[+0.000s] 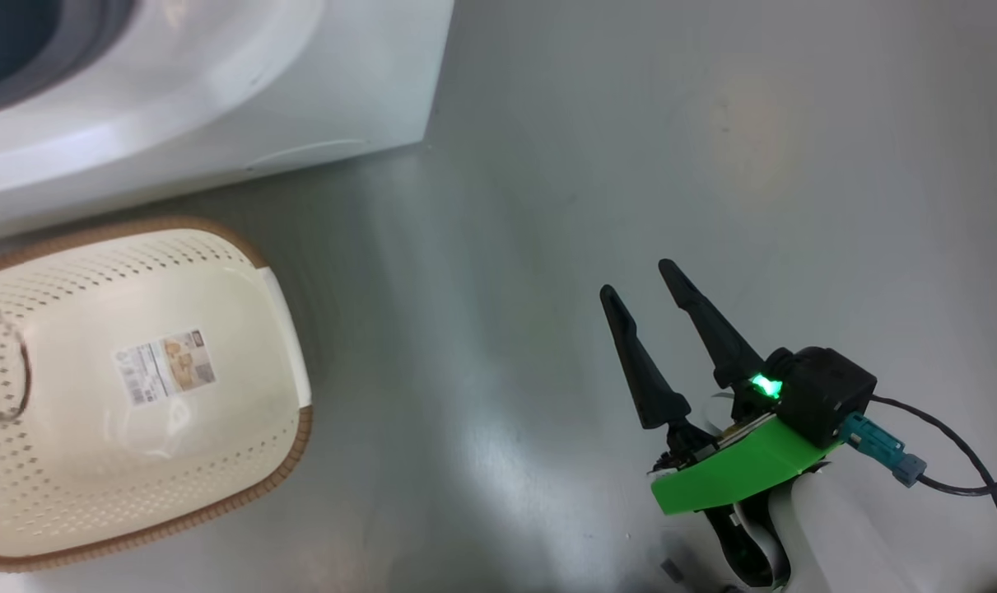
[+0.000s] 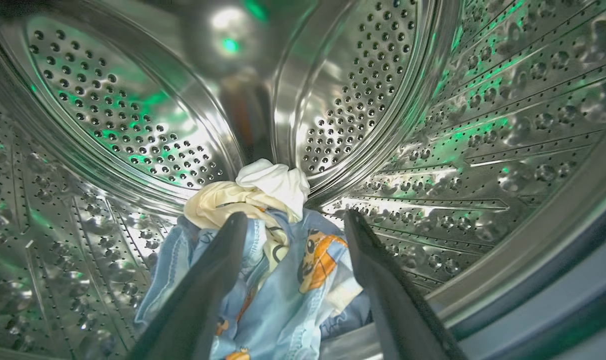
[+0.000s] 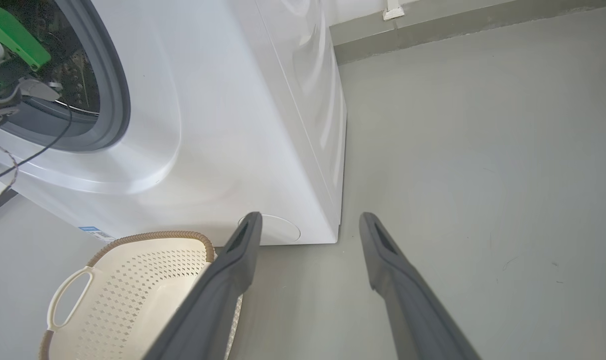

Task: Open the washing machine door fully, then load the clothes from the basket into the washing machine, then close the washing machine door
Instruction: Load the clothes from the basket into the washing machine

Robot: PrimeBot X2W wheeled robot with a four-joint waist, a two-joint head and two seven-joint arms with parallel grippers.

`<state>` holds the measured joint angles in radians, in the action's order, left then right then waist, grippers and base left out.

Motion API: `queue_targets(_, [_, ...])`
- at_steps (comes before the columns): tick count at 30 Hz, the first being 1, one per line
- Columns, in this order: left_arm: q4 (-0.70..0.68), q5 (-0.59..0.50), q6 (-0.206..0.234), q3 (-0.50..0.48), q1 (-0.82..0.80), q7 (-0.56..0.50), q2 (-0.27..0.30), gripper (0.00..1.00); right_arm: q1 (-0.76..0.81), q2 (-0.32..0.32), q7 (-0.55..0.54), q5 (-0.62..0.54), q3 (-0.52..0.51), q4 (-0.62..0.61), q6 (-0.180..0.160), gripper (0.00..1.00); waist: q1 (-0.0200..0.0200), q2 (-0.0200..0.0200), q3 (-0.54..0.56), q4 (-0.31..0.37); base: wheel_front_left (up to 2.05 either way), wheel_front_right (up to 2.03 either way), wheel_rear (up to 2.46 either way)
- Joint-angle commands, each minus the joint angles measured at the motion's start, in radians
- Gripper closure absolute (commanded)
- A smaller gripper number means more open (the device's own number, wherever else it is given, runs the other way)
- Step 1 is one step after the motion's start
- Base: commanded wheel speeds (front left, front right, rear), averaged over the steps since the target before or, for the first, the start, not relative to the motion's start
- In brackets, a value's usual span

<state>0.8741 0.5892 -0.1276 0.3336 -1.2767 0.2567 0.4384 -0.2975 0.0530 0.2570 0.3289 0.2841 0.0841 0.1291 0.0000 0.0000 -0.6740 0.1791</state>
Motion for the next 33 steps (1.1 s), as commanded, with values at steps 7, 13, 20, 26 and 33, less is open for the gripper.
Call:
queue_targets(7, [-0.12,-0.014,-0.003,-0.076,0.165,0.005,0.003,0.0,0.01,-0.003,0.005,0.002,-0.006,0.009,0.002,0.0,0.0,0.0,0.111,-0.049,0.0,0.0,0.0])
queue_targets(13, [-0.205,-0.065,-0.003,-0.137,0.298,0.005,-0.024,0.0,0.024,-0.003,0.005,-0.004,-0.021,0.027,0.002,0.0,0.0,0.0,0.198,-0.066,0.0,0.0,0.0])
queue_targets(20, [-0.306,-0.11,-0.003,-0.225,0.475,0.005,-0.07,0.0,0.057,-0.003,0.005,-0.009,-0.025,0.062,0.002,0.0,0.0,0.0,0.301,-0.079,0.0,0.0,0.0])
queue_targets(26, [-0.428,-0.167,-0.003,-0.288,0.677,0.005,-0.128,0.0,0.095,-0.003,0.005,-0.014,-0.035,0.088,0.002,0.0,0.0,0.0,0.404,-0.094,0.0,0.0,0.0])
queue_targets(33, [-0.564,-0.243,-0.003,-0.366,0.877,0.005,-0.201,0.0,0.14,-0.003,0.005,-0.039,-0.049,0.102,0.002,0.0,0.0,0.0,0.506,-0.114,0.0,0.0,0.0])
